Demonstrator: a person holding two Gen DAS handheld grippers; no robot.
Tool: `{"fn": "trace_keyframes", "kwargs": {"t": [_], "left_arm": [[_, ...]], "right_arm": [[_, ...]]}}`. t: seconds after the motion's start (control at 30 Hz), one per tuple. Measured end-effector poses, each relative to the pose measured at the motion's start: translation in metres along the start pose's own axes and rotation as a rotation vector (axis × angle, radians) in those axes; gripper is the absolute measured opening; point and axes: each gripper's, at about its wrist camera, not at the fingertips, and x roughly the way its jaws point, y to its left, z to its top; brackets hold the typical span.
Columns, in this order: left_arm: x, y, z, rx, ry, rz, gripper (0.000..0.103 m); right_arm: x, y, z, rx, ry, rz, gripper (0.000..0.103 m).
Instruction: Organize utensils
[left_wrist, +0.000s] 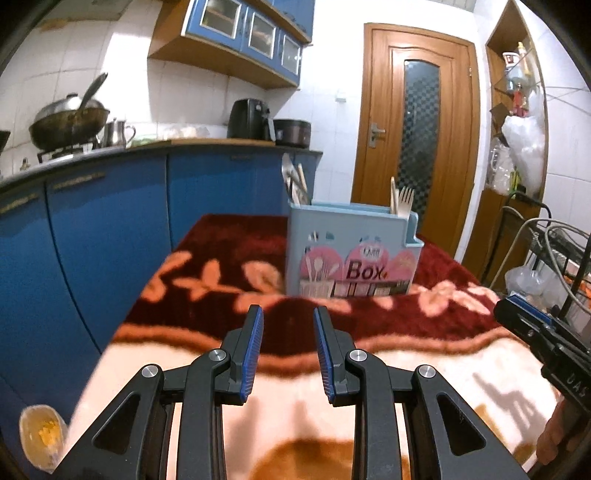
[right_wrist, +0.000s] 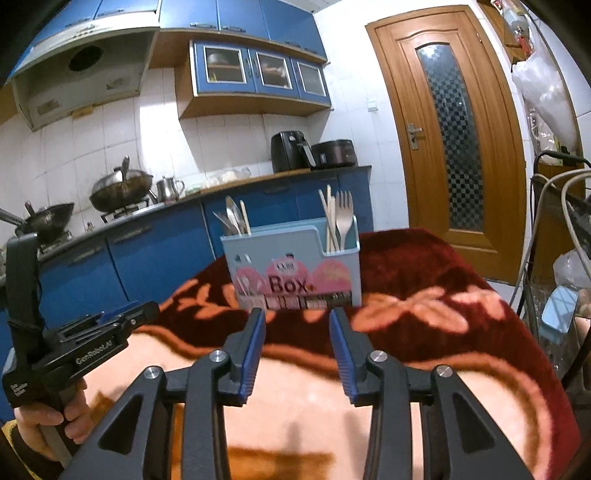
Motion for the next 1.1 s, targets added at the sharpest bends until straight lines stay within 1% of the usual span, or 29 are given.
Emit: {"fn": "trace_keyframes", "kwargs": {"t": [0.1,0.37,0.4,0.43,0.47,0.57,0.8,1.1], "left_arm": [[0.002,0.002,-0.005,-0.016,-0.005,0.012,0.028],[0.001,-0.004,-0.011,-0.004,-0.042,0.047,0.028],[0.001,-0.005,-0.012,-0.001,-0.043,0.05,0.03],[0.002,-0.006,-0.013,0.001,-0.044,0.054,0.032],[0.002,-0.006,-0.014,0.003,-0.044,0.057,0.036],[0.004,-0.007,-0.015,0.007,-0.047,0.064,0.038],[0.005,-0.011,-0.019,0.025,-0.045,0.07,0.038],[0.005,-0.01,-0.02,0.023,-0.048,0.078,0.038]], "right_arm": [[0.005,-0.002,-0.008,-0.008,0.011,-0.018,0.044],[0.005,-0.006,-0.02,-0.03,-0.021,-0.064,0.065],[0.005,-0.007,-0.02,-0.03,-0.021,-0.068,0.067],[0.006,-0.008,-0.021,-0.027,-0.023,-0.075,0.071],[0.006,-0.008,-0.022,-0.025,-0.025,-0.079,0.074],[0.004,-0.012,-0.021,-0.006,-0.039,-0.086,0.078],[0.005,-0.012,-0.023,-0.021,-0.044,-0.093,0.078],[0.005,-0.011,-0.023,-0.035,-0.045,-0.095,0.078]]}}
